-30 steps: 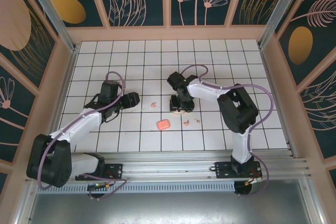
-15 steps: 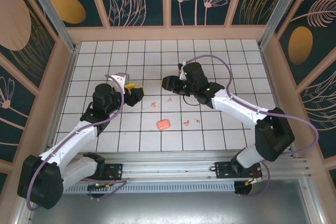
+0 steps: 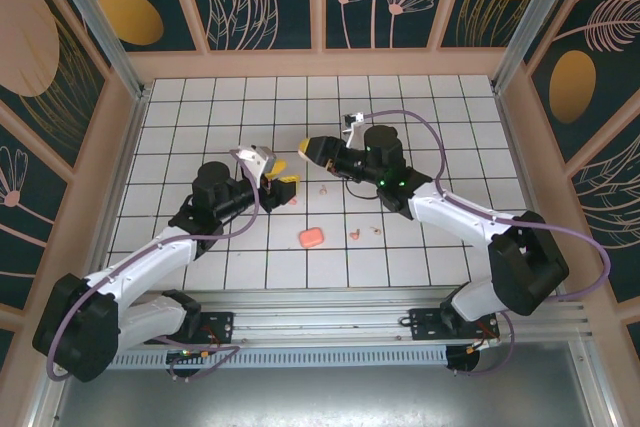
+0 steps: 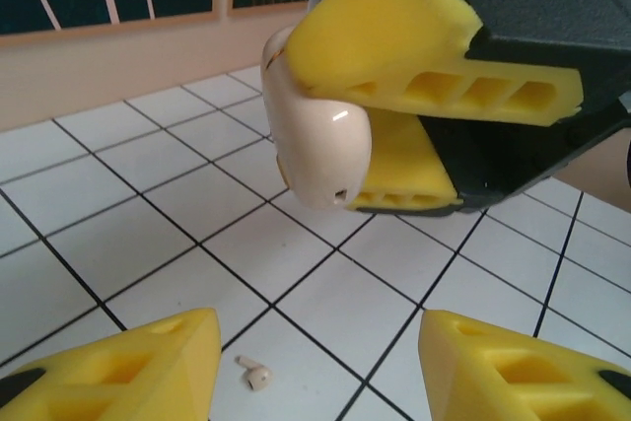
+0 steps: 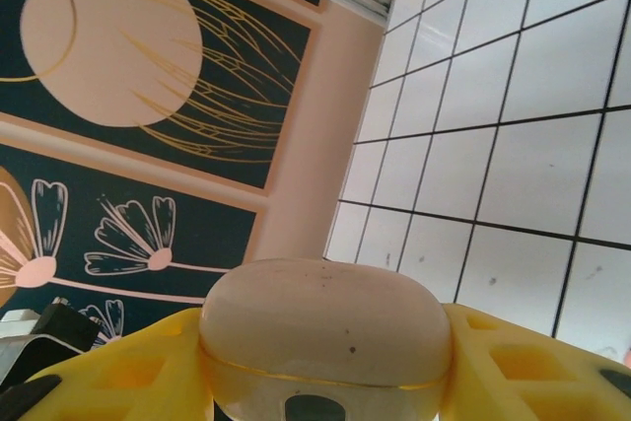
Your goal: Insert the wireless bluetooth earbuds into the charging case
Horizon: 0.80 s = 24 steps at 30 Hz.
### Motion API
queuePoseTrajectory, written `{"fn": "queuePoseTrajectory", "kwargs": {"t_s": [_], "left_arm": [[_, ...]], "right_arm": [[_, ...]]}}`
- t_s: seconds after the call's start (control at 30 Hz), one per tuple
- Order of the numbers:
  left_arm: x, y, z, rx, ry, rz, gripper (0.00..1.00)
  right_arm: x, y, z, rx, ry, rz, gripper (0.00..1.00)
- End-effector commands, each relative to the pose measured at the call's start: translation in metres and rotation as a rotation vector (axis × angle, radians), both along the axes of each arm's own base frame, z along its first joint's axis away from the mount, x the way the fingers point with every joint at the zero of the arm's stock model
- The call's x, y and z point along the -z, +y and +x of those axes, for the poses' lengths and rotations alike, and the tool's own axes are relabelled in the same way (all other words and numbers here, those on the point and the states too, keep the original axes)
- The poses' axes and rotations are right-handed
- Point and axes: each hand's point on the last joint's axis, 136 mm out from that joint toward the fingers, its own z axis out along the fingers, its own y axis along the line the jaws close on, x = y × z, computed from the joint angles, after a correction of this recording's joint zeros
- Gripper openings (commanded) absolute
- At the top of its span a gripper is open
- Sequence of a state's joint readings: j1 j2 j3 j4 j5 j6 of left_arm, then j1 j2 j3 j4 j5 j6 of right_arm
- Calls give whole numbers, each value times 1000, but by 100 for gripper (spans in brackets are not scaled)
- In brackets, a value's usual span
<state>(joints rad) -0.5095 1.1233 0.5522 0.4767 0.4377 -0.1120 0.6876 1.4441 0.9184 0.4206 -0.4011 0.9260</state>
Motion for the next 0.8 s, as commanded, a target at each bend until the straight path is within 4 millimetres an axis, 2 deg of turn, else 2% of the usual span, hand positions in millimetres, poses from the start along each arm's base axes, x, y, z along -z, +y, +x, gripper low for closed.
{"fn": "queuePoseTrajectory", "kwargs": {"t_s": [0.0, 0.27, 0.5, 0.77], "left_arm": [[-21, -4, 2, 12, -94, -29, 55], [-34, 0, 4, -21, -110, -102, 55], [-37, -2, 4, -13, -112, -113, 54], [-46, 0, 0, -14, -128, -147, 51]], "right_arm": [[-24, 5, -14, -38, -51, 77, 50], [-23, 15, -22, -67, -33, 104, 49], [-22, 25, -29, -98, -16, 125, 50], [-18, 29, -31, -109, -3, 121, 49]]}}
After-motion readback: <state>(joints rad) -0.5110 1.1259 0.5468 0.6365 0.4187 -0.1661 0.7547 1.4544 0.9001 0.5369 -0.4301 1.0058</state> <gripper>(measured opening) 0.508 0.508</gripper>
